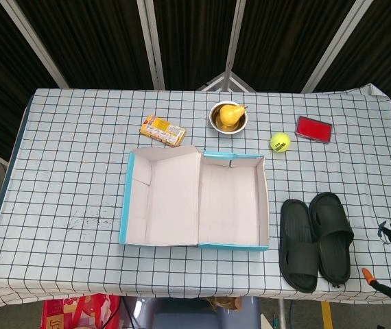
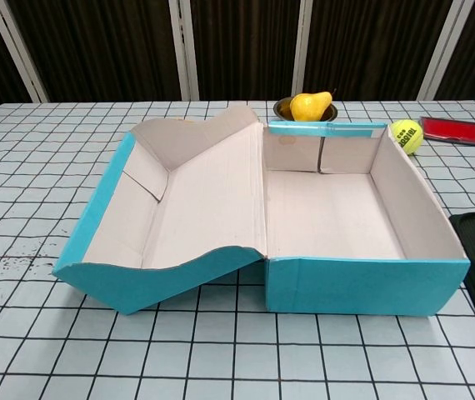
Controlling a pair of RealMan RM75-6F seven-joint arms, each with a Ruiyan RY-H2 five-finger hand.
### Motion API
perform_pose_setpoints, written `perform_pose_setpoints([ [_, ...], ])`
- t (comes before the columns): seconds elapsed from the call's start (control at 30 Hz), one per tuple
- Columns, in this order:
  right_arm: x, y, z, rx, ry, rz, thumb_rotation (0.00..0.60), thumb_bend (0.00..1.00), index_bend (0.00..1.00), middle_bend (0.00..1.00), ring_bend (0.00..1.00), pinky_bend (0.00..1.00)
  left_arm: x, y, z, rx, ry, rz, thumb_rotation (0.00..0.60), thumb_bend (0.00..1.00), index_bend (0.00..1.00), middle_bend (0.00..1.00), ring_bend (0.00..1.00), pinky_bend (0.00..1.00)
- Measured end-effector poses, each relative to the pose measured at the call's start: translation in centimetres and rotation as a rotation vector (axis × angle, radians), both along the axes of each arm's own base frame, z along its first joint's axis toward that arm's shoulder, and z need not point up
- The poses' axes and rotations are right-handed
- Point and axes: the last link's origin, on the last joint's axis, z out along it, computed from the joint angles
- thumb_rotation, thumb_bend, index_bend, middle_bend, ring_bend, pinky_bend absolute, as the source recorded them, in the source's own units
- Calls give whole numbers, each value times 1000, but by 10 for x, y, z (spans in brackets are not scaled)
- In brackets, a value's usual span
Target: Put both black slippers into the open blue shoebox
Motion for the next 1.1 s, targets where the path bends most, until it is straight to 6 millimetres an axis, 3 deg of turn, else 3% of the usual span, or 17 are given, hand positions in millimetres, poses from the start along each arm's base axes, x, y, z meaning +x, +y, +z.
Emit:
perform_pose_setpoints([
  [0.47, 32, 22, -39, 57, -44, 77, 600, 213, 143, 99, 137, 87, 4, 5, -7, -16, 9, -20, 600, 382, 0, 0, 0, 68],
  [0.7, 50, 33, -72, 139, -22, 99, 600, 214, 108, 91, 135, 87, 2, 5, -3, -5, -5, -16, 600, 382, 0, 0, 0, 68],
  [1.1, 51, 22, -108, 177, 51, 93, 600, 213, 83, 68, 122, 87, 1, 5, -3, -11, -1, -13, 600, 382, 0, 0, 0, 68],
])
